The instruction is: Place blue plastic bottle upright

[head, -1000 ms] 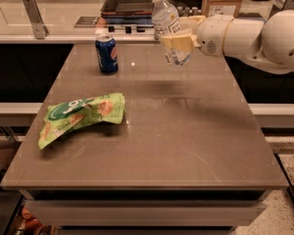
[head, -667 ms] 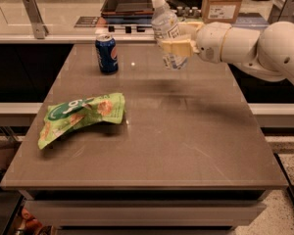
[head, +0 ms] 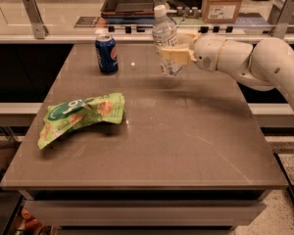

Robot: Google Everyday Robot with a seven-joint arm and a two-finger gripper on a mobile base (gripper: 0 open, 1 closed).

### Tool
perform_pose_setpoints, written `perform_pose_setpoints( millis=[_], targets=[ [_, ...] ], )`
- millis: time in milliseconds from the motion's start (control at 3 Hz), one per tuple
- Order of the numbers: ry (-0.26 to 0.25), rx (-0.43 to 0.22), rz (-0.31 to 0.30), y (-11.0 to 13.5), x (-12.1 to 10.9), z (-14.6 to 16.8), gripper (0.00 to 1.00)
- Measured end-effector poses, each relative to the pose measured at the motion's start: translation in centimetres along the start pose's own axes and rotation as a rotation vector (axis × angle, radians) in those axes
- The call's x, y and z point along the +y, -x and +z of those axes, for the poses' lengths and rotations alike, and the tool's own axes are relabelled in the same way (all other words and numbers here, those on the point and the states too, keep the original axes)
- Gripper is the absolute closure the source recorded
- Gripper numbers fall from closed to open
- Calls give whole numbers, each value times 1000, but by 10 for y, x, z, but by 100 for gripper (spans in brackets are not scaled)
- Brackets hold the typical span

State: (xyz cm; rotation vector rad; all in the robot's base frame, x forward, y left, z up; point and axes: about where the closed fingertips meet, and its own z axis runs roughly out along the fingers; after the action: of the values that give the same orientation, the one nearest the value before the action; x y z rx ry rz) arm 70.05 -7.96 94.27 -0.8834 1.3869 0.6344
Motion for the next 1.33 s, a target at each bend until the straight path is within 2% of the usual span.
perform_pose_setpoints(
  millis=[333, 1000, 1333],
  targets=[
    [12, -12, 38, -17, -2, 4, 100],
    [-10, -51, 112, -45, -4, -1, 100],
    [-12, -52, 116, -46, -4, -1, 85]
  ],
)
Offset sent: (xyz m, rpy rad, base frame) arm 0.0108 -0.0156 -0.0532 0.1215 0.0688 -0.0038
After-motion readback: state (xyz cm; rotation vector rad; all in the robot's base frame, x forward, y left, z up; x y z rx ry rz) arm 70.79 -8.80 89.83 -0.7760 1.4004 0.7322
